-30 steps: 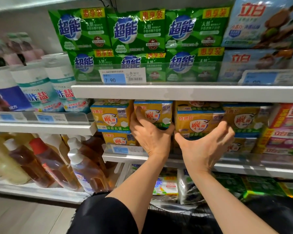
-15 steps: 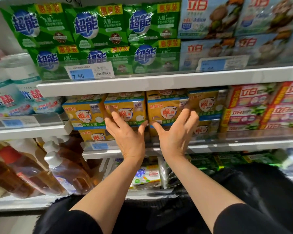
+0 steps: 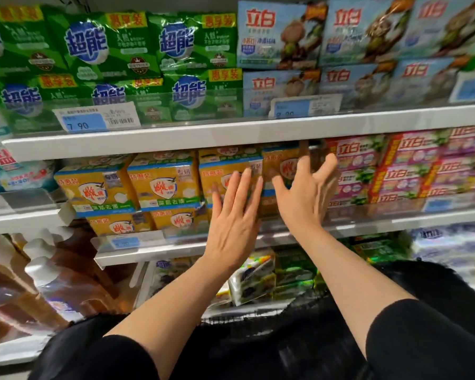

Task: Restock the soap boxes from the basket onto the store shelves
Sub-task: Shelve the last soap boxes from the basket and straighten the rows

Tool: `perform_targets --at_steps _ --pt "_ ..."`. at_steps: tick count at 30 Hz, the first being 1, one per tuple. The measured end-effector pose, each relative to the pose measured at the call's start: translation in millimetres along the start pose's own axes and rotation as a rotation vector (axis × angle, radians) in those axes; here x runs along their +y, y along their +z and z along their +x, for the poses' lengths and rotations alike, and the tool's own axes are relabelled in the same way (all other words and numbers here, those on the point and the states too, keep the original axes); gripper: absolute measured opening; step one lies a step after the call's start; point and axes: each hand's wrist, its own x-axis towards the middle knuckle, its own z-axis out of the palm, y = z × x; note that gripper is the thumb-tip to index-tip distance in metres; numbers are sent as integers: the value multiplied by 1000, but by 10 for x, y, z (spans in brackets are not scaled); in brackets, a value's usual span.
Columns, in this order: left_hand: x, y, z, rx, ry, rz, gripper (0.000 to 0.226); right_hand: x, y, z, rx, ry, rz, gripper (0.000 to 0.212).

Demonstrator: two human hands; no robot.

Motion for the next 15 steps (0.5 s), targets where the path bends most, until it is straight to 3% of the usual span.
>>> perform_targets --at_steps 3,8,15 --pt "-9 51 85 -43 -52 50 98 94 1 54 5 -89 -74 40" --pt "-4 115 94 -24 -64 68 98 306 49 -133 206 -209 58 56" --pt "48 132 80 -11 -66 62 93 377 73 -207 234 -215 90 64"
